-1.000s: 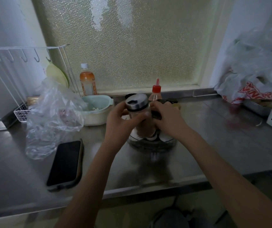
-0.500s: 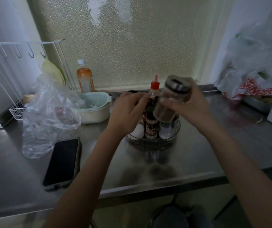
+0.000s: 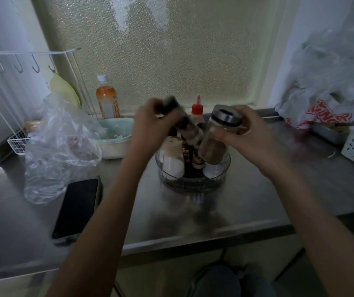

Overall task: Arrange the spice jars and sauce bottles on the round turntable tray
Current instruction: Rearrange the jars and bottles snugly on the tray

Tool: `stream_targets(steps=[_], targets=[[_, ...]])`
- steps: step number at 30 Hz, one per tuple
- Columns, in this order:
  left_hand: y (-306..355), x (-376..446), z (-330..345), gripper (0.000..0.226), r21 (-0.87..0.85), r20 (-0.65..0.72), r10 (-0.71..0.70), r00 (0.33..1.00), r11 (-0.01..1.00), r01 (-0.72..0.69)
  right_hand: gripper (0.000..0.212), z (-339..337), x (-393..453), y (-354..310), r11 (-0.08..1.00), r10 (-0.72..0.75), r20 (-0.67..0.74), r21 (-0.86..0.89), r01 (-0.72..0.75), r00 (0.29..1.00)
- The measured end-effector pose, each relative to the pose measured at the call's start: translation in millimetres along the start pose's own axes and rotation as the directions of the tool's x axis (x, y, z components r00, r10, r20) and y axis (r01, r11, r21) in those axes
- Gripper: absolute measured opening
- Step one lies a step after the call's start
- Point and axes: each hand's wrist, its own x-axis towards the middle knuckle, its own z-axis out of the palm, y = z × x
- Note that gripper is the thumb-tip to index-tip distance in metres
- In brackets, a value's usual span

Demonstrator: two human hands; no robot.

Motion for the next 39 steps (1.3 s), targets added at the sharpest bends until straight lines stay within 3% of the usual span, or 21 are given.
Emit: stream_targets(steps=[3, 5, 8, 13, 16, 18, 20, 22, 23, 25, 27, 30, 33, 35, 39], targets=[[13.4, 4.3, -27.2, 0.028, -0.166, -0.196, -0.038, 0.980, 0.986, 0.005, 0.050, 17.1, -3.7, 3.9, 0.992, 0.000, 0.019, -0.128, 0.002, 1.000], [14.2, -0.6, -32.1, 0.022, -0.141, -0.183, -0.037, 0.982, 0.990, 0.011, 0.058, 30.5, -5.8, 7.1, 0.961, 0.011, 0.049, -0.276, 0.003, 0.999], [0.7, -13.7, -27.5, 0.030, -0.092, -0.104, -0.063, 0.993, 0.994, 0.053, 0.069, 41.6, -6.7, 13.1, 0.858, 0.003, 0.096, -0.512, 0.047, 0.995], [-8.8, -20.8, -22.4, 0.031, -0.157, -0.089, -0.100, 0.991, 0.984, 0.085, 0.072, 43.0, -13.8, 33.3, 0.691, 0.107, 0.108, -0.723, 0.004, 0.988], [-5.9, -23.2, -18.2, 0.032, -0.112, -0.068, -0.083, 0.994, 0.991, 0.075, 0.066, 42.4, -16.0, 43.1, 0.711, 0.141, 0.090, -0.702, -0.038, 0.986], [-5.3, -25.3, -15.2, 0.040, -0.079, -0.063, -0.062, 0.996, 0.995, 0.057, 0.062, 35.0, -18.4, 44.7, 0.765, 0.036, 0.057, -0.644, 0.010, 0.998], [-5.3, -27.1, -13.7, 0.044, -0.055, -0.066, -0.046, 0.997, 0.998, 0.043, 0.050, 20.3, -23.0, 47.1, 0.876, -0.091, -0.102, -0.481, 0.031, 0.991], [-7.3, -28.8, -12.4, 0.048, -0.039, -0.089, -0.040, 0.995, 0.999, 0.037, 0.029, 2.1, -31.1, 59.2, 0.964, 0.044, -0.270, -0.242, -0.112, 0.962], [-8.3, -29.8, -11.2, 0.048, -0.034, -0.101, -0.039, 0.994, 0.999, 0.036, 0.023, -4.1, -35.9, 67.9, 0.956, 0.153, -0.272, -0.203, -0.212, 0.950], [-9.0, -32.7, -8.2, 0.046, -0.038, -0.119, -0.037, 0.992, 0.999, 0.033, 0.025, -8.6, -45.9, 86.9, 0.909, 0.234, -0.117, -0.324, -0.260, 0.965], [-9.2, -36.2, -4.9, 0.041, -0.036, -0.148, -0.031, 0.989, 0.999, 0.027, 0.032, -5.5, -52.5, 98.2, 0.871, 0.221, 0.019, -0.455, -0.188, 0.975], [-8.9, -41.4, -2.0, 0.039, -0.055, -0.194, -0.012, 0.981, 0.999, 0.001, 0.037, -4.8, -57.0, 97.2, 0.794, 0.095, 0.047, -0.607, -0.048, 0.994], [-10.4, -46.6, -0.5, 0.032, -0.057, -0.240, -0.004, 0.971, 0.998, -0.010, 0.042, -8.1, -65.1, 100.8, 0.618, -0.022, 0.166, -0.773, 0.144, 0.986], [-13.3, -50.7, 0.8, 0.028, -0.045, -0.275, 0.001, 0.961, 0.999, -0.014, 0.044, -7.9, -68.8, 98.0, 0.547, -0.012, 0.218, -0.816, 0.189, 0.976], [-19.3, -56.6, 1.4, 0.035, -0.061, -0.328, -0.039, 0.944, 0.998, 0.020, 0.040, 2.3, -72.1, 87.1, 0.517, -0.085, 0.322, -0.794, 0.318, 0.943]])
